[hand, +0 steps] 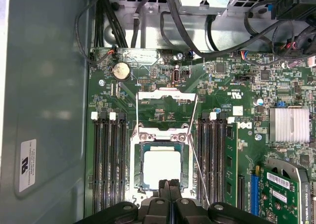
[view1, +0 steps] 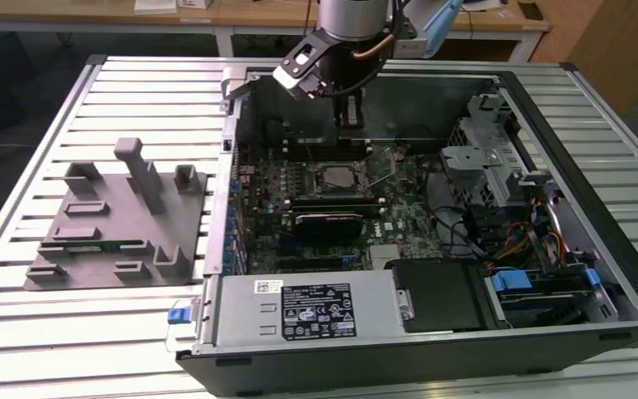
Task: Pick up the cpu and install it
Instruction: 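Close the cpu cover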
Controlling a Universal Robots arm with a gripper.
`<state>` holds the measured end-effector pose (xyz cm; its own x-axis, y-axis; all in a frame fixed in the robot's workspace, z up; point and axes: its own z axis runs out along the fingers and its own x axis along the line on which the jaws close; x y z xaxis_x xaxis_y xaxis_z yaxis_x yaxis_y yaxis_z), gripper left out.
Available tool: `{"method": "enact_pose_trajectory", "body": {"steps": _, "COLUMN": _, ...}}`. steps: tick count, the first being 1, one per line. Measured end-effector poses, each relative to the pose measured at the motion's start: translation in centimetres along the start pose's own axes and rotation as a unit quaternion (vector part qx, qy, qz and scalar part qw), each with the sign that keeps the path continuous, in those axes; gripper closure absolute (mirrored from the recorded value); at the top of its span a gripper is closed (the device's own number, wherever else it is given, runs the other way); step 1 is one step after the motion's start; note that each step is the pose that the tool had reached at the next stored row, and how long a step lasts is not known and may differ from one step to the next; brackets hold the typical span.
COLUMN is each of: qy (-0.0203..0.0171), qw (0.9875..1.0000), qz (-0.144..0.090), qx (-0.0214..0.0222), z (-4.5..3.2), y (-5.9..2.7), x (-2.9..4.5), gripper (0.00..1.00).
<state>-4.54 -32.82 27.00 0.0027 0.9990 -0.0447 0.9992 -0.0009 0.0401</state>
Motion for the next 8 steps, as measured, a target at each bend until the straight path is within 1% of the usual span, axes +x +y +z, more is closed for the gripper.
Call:
{"method": "enact_pose_trajectory", "body": {"steps": 4, "qy": -0.0001, "qw": 1.0000, "qz": 0.000, "qx": 0.0001, "z": -0.05, "y": 0.00, "x": 0.00, "gripper": 0.89}}
{"method": "enact_pose_trajectory", "body": {"steps": 8, "qy": 0.0000, "qw": 1.0000, "qz": 0.000, "qx": 0.0000, "z": -0.43, "y": 0.02, "x": -0.02, "gripper": 0.89}}
